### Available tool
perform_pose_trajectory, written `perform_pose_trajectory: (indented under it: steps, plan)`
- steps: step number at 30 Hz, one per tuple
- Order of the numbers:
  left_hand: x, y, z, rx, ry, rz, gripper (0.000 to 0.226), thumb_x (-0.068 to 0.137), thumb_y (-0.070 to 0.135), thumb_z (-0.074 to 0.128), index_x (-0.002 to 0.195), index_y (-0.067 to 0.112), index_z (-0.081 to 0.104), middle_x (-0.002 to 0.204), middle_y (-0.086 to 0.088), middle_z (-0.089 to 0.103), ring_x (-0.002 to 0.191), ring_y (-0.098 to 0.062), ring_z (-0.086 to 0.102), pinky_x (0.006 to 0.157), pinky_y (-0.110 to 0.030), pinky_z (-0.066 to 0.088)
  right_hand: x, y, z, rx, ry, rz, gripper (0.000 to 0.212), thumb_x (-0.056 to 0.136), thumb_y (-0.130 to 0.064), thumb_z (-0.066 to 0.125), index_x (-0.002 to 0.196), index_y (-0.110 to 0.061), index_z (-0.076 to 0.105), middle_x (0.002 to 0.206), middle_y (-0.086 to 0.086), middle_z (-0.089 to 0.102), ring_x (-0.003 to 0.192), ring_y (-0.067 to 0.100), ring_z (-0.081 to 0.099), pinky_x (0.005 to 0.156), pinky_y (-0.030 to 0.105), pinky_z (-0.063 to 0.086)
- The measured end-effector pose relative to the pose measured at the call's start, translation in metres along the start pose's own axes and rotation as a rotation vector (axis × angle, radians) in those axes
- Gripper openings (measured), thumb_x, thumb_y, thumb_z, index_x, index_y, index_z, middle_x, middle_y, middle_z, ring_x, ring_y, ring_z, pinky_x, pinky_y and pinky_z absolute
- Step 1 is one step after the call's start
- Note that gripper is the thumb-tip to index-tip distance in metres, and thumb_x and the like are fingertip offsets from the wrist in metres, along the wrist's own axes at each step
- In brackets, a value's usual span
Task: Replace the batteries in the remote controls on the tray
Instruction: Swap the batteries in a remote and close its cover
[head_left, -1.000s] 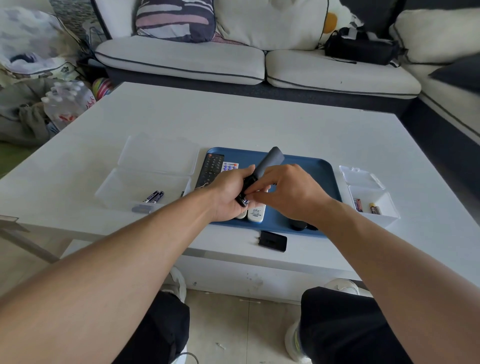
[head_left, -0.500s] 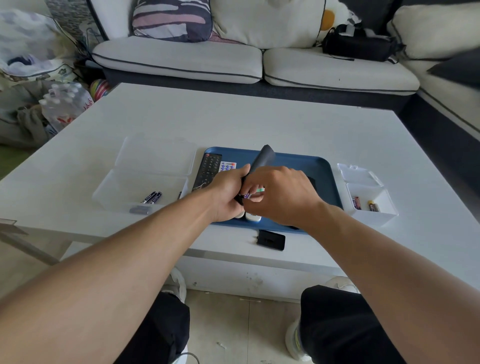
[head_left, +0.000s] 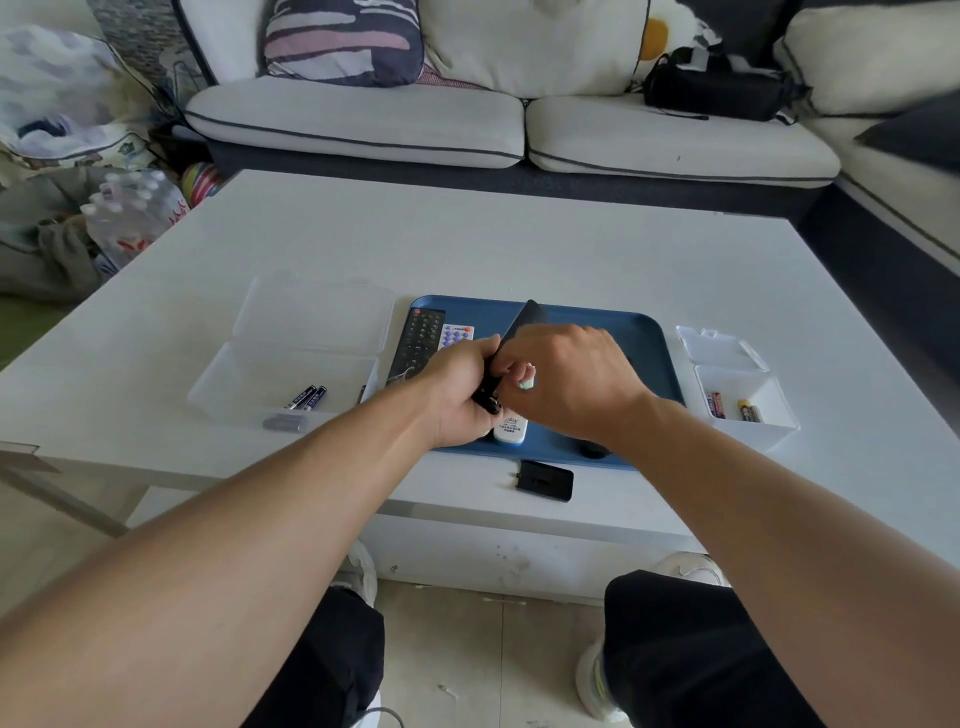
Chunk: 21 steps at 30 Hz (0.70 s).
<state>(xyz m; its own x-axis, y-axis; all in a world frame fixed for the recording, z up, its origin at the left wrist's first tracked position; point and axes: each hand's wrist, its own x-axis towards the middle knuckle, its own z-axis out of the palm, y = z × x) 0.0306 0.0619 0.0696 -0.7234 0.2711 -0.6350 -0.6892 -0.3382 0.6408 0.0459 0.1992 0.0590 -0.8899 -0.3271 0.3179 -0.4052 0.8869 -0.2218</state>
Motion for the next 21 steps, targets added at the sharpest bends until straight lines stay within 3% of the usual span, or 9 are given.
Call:
perform_pose_trajectory:
  steps: [3, 5, 12, 21]
  plan:
    - [-0.008, 0.002, 0.002, -0.016, -0.06, 0.012, 0.046, 0.11, 0.026, 0.036, 0.077, 0.001, 0.056, 0.049, -0.01, 0.059, 0.038, -0.019, 0.059, 0.04, -0.025, 0.051, -0.005, 0.003, -0.003, 0.106, -0.082, -0.047, 0.029, 0.079, -0.043, 0.054, 0.098, -0.043, 0.076, 0.09, -0.016, 0.066, 0.072, 0.012, 0.057, 0.059, 0.028, 0.045]
    - [-0.011, 0.005, 0.001, -0.029, -0.08, 0.022, 0.046, 0.11, 0.027, 0.036, 0.082, -0.003, 0.056, 0.052, -0.014, 0.062, 0.038, -0.023, 0.061, 0.041, -0.029, 0.053, -0.006, 0.006, -0.004, 0.133, -0.12, -0.041, 0.026, 0.082, -0.038, 0.06, 0.102, -0.046, 0.076, 0.091, -0.016, 0.066, 0.072, 0.011, 0.055, 0.06, 0.028, 0.044]
    - [-0.012, 0.003, 0.003, 0.02, -0.062, -0.004, 0.043, 0.109, 0.029, 0.039, 0.085, 0.0, 0.06, 0.056, -0.013, 0.067, 0.044, -0.024, 0.067, 0.036, -0.02, 0.046, -0.007, 0.01, -0.006, 0.181, -0.18, -0.011, 0.018, 0.09, -0.043, 0.064, 0.102, -0.05, 0.075, 0.091, -0.016, 0.067, 0.079, 0.012, 0.061, 0.066, 0.037, 0.053]
    - [0.001, 0.001, 0.005, 0.057, 0.026, 0.013, 0.044, 0.108, 0.028, 0.041, 0.071, 0.009, 0.054, 0.05, -0.004, 0.051, 0.039, -0.015, 0.054, 0.041, -0.018, 0.047, -0.009, -0.006, -0.002, 0.047, -0.018, 0.045, 0.022, 0.073, -0.04, 0.062, 0.09, -0.04, 0.075, 0.083, -0.011, 0.068, 0.07, 0.02, 0.062, 0.06, 0.028, 0.047]
